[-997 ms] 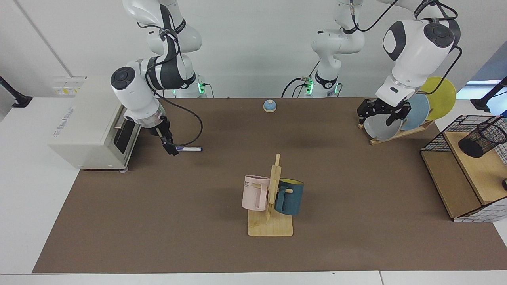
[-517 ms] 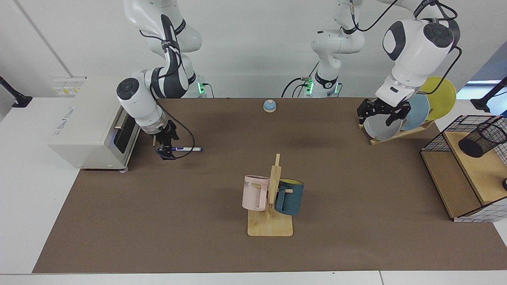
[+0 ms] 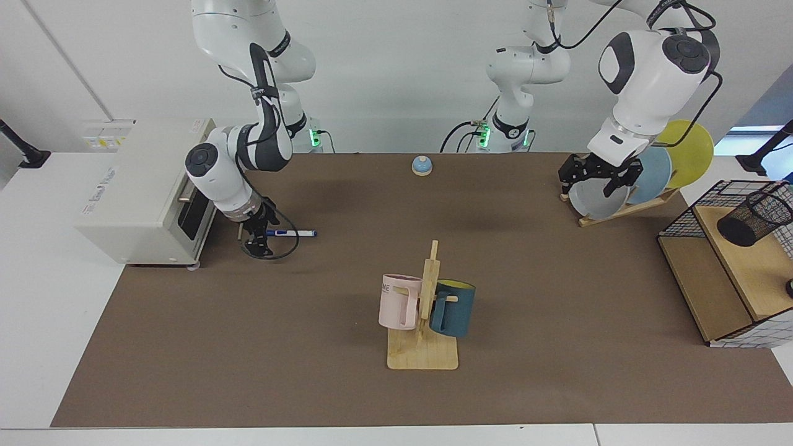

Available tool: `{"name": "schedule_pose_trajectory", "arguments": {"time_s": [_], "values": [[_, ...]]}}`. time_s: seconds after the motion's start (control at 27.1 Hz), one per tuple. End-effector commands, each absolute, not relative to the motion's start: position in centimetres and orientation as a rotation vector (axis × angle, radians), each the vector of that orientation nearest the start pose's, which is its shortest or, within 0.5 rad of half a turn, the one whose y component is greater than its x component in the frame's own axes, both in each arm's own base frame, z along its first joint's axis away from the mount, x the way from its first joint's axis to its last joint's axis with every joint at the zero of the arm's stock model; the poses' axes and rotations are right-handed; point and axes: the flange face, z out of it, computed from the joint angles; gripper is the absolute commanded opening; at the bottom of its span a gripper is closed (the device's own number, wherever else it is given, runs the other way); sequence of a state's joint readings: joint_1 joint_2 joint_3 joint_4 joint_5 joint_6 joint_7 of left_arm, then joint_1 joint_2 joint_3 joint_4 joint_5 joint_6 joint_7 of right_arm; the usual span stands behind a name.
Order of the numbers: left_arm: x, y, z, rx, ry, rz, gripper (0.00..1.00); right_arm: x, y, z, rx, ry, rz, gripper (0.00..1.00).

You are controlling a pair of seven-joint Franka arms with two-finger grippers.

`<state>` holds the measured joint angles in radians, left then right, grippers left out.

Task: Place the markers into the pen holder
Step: 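Reach the right gripper down to the blue-capped white marker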

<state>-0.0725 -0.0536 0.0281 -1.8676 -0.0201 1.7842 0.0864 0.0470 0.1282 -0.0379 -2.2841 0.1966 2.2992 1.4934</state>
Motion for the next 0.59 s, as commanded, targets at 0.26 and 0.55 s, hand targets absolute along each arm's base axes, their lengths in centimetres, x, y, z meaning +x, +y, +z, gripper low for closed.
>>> {"name": "schedule_pose_trajectory", "arguments": {"time_s": [0.26,0.55], "values": [[53.69,-2.48,53.33,-3.155,0.2,0.024,1.0,50.3,0.41,28.14,-2.203,2.166,0.295,1.0],[53.68,-2.4,53.32,-3.155,0.198,0.026,1.0,50.04,0.47,27.83,-2.227,2.142,0.297,0.94]]}}
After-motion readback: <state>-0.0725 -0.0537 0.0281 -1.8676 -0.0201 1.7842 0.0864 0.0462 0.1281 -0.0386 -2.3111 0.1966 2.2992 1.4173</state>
